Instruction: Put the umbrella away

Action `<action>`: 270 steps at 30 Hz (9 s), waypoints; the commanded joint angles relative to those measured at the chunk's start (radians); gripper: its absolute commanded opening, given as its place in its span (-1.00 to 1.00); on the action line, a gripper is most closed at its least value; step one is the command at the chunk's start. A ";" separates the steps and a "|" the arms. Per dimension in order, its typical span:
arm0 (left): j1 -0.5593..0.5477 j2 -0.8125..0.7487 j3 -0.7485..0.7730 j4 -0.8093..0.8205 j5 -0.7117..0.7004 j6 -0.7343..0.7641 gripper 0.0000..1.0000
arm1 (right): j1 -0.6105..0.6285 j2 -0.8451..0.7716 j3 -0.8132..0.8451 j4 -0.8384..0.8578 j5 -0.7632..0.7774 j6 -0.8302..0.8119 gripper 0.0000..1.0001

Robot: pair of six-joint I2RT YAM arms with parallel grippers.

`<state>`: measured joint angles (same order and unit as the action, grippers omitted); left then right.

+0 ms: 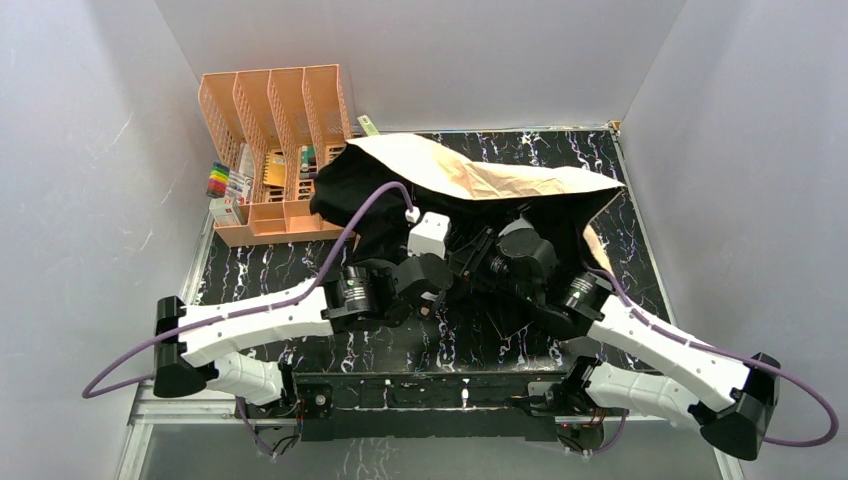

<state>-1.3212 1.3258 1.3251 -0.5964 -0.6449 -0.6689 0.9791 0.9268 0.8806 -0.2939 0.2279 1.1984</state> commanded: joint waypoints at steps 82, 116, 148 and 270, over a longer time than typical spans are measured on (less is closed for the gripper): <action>0.606 0.094 0.081 0.247 0.602 0.397 0.50 | -0.423 0.338 0.445 -0.488 0.003 -0.878 0.22; 0.697 0.393 0.056 0.386 0.865 0.469 0.43 | -0.523 0.219 0.304 -0.309 -0.682 -0.915 0.36; 0.669 0.631 0.070 0.432 0.997 0.531 0.27 | -0.553 0.551 0.007 0.018 -0.363 -0.870 0.13; 0.759 0.486 0.146 0.346 0.913 0.534 0.01 | -0.375 -0.187 -0.233 -0.359 -0.041 -0.350 -0.16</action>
<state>-0.5751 2.0239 1.5764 -0.2859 0.3237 -0.1131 0.6041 0.7887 0.6037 -0.4793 0.1089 0.8722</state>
